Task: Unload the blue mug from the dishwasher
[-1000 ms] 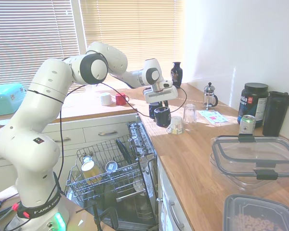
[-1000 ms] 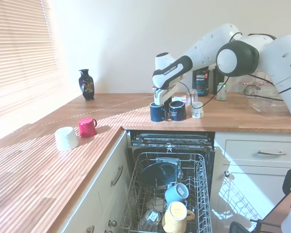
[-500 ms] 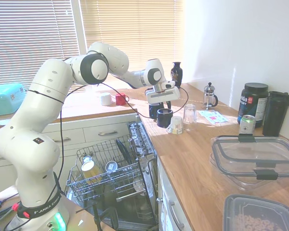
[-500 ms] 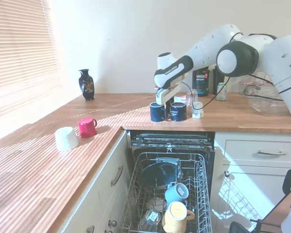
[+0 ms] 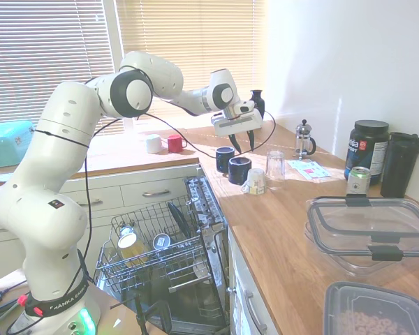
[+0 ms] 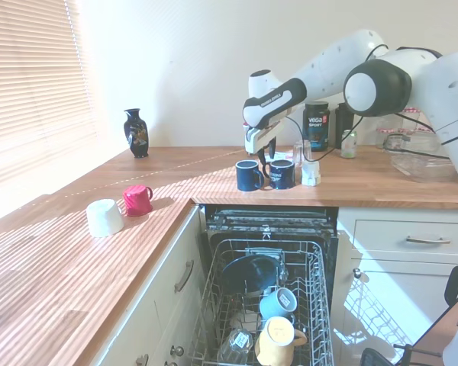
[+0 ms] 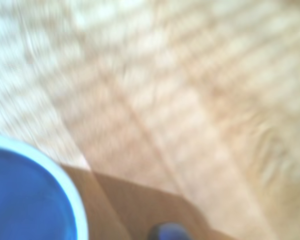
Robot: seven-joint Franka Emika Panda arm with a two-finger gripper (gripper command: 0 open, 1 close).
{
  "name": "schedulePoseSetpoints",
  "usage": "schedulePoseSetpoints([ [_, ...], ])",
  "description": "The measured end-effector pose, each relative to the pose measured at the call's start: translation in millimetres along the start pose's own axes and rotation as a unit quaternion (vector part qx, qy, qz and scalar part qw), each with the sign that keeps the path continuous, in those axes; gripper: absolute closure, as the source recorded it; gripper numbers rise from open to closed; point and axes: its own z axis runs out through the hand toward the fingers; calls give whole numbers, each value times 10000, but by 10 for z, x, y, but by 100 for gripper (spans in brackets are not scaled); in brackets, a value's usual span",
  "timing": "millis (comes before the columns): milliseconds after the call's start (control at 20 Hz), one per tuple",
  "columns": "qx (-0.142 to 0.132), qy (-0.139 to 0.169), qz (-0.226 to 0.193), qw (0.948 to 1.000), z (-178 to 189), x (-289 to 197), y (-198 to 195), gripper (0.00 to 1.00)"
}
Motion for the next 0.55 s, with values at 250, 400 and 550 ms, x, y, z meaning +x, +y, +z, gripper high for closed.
schedulePoseSetpoints([
  [250, 162, 12, 257, 9995, -574, -298, -12, 0],
  [400, 238, -124, 431, 9987, -757, -627, -36, 0],
  [550, 262, -270, 510, 9980, -796, -1063, -139, 0],
])
